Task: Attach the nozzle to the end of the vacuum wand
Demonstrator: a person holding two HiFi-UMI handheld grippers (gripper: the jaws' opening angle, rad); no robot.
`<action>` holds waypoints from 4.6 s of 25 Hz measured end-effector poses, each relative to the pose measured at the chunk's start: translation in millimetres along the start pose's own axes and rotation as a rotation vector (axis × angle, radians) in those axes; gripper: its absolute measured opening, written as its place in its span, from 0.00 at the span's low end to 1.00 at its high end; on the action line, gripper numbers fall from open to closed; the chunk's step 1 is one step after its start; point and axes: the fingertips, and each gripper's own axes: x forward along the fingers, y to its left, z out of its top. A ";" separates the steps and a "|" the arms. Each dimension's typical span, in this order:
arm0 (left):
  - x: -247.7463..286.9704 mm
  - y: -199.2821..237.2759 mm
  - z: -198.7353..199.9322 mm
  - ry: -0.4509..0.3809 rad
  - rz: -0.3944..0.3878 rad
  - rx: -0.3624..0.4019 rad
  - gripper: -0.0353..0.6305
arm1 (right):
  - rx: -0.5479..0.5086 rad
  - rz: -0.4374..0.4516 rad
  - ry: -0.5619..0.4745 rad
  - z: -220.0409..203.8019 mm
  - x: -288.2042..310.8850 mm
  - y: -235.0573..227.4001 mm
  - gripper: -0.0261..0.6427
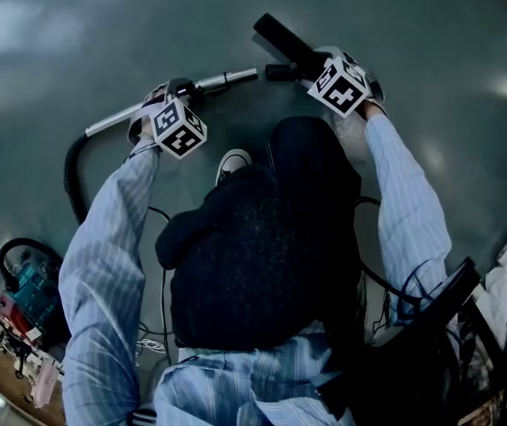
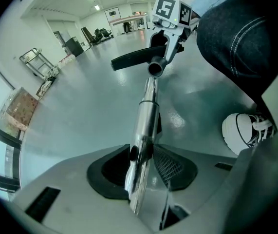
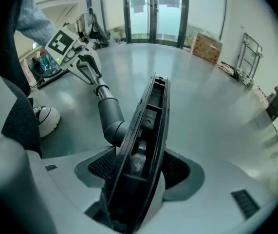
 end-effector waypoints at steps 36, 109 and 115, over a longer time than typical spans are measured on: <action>18.9 -4.7 -27.5 0.088 -0.048 0.157 0.29 | -0.184 -0.018 0.109 11.5 29.9 0.9 0.47; -76.4 7.6 107.9 -0.505 -0.047 -0.857 0.09 | 0.509 -0.123 -0.500 9.9 -98.3 6.2 0.38; -135.0 14.0 110.8 -0.427 -0.022 -0.881 0.07 | 0.742 -0.115 -0.572 35.8 -142.7 6.5 0.07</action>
